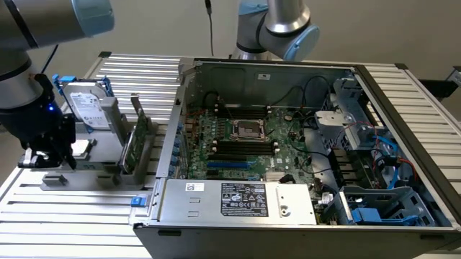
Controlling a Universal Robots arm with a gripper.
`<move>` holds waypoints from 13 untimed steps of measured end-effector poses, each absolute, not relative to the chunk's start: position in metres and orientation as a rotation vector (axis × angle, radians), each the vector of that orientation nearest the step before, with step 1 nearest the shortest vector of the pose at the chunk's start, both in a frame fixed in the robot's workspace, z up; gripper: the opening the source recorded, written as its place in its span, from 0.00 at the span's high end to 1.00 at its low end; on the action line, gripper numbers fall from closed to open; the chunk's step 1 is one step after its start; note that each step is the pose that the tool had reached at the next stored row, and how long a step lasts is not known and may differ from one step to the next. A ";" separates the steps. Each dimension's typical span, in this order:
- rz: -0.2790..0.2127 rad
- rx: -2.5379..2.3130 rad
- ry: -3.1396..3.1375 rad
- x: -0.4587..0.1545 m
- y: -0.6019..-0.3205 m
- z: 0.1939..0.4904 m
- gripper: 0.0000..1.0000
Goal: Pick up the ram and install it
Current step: 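Pick up the ram and move it above insertion slot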
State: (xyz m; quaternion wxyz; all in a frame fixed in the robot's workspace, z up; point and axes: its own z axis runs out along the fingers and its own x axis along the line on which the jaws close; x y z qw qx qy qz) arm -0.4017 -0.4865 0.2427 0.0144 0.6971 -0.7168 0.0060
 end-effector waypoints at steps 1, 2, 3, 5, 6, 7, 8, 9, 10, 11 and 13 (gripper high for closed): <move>0.018 2.169 -2.233 -0.402 -0.487 0.247 0.85; 0.018 2.168 -2.234 -0.402 -0.486 0.252 0.85; 0.018 2.167 -2.235 -0.402 -0.486 0.256 0.85; 0.018 2.166 -2.236 -0.401 -0.486 0.266 0.85; 0.018 2.165 -2.236 -0.401 -0.486 0.270 0.85; 0.019 2.165 -2.236 -0.400 -0.485 0.274 0.85; 0.020 2.164 -2.236 -0.399 -0.484 0.279 0.85; 0.020 2.163 -2.236 -0.399 -0.484 0.283 0.85; 0.021 2.162 -2.236 -0.398 -0.483 0.288 0.85; 0.022 2.162 -2.236 -0.397 -0.482 0.292 0.85; 0.024 2.161 -2.236 -0.394 -0.481 0.300 0.85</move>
